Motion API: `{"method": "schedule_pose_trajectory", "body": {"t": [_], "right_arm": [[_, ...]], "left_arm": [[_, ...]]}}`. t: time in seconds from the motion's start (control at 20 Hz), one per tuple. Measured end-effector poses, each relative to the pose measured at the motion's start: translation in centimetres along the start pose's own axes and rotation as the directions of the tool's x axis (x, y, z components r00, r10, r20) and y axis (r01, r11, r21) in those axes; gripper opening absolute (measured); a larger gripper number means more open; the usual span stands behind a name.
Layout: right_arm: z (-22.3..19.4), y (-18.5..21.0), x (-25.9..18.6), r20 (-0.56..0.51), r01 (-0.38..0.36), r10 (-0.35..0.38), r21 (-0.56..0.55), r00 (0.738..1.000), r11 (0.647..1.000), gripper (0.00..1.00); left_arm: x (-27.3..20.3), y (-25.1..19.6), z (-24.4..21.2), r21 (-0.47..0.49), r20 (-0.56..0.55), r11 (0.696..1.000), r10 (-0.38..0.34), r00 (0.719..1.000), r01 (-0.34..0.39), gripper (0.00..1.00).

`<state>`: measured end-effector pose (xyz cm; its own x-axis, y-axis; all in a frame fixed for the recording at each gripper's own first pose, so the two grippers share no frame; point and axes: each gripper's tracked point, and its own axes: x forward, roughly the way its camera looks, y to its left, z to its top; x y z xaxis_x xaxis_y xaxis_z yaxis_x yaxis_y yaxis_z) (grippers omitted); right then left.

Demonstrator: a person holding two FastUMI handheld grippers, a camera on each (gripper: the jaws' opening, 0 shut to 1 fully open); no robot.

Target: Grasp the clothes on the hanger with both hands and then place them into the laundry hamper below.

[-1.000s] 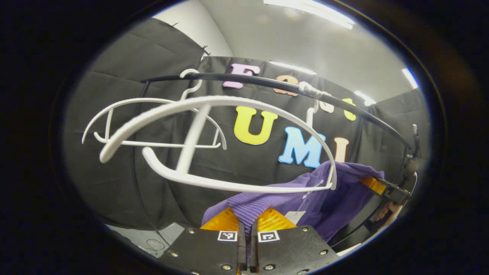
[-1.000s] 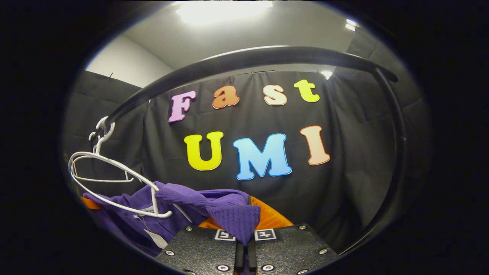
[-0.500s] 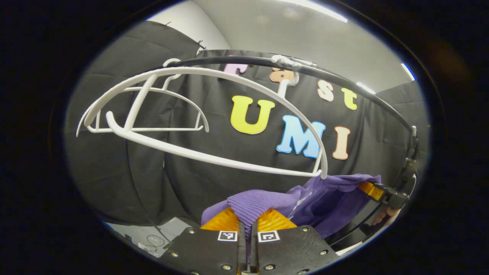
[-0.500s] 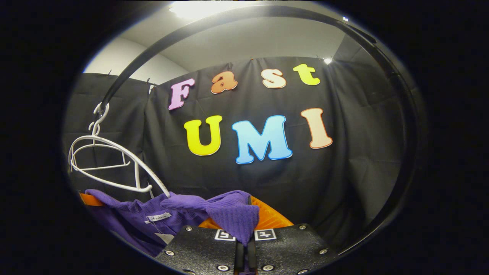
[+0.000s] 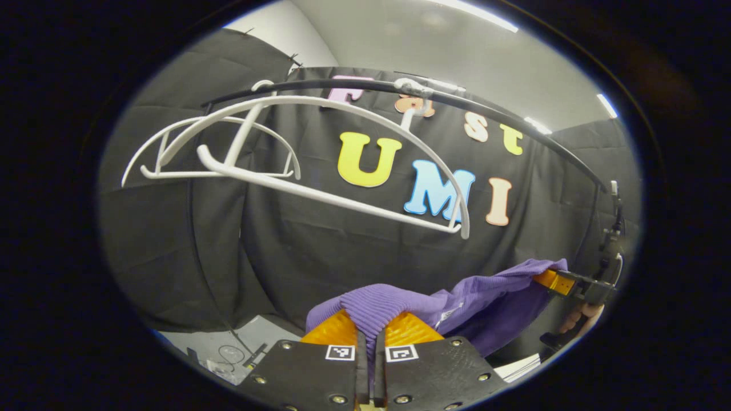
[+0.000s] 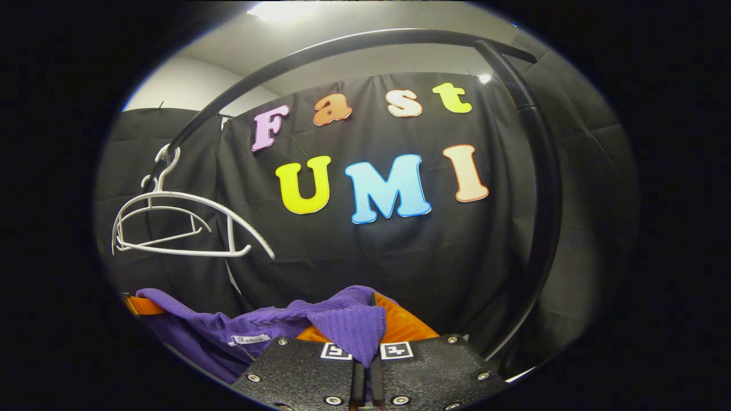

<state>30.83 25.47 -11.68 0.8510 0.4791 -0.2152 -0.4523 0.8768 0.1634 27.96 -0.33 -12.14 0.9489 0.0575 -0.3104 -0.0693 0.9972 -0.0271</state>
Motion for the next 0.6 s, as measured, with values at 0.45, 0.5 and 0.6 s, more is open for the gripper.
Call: {"method": "schedule_pose_trajectory", "body": {"t": [0.45,0.5,0.6], "right_arm": [[-4.2,6.2,-13.0,-0.059,0.148,-0.147,0.023,0.987,0.989,0.05],[-5.0,7.0,-14.7,-0.066,0.168,-0.167,0.008,0.984,0.986,0.05],[-6.7,8.3,-17.8,-0.080,0.200,-0.199,0.005,0.977,0.980,0.05]], "left_arm": [[-8.3,4.1,-1.9,0.063,-0.056,0.976,-0.205,0.977,0.209,0.04],[-9.3,4.7,-2.5,0.065,-0.063,0.971,-0.226,0.972,0.230,0.04],[-11.1,5.9,-4.1,0.055,-0.086,0.962,-0.263,0.961,0.269,0.04]]}}
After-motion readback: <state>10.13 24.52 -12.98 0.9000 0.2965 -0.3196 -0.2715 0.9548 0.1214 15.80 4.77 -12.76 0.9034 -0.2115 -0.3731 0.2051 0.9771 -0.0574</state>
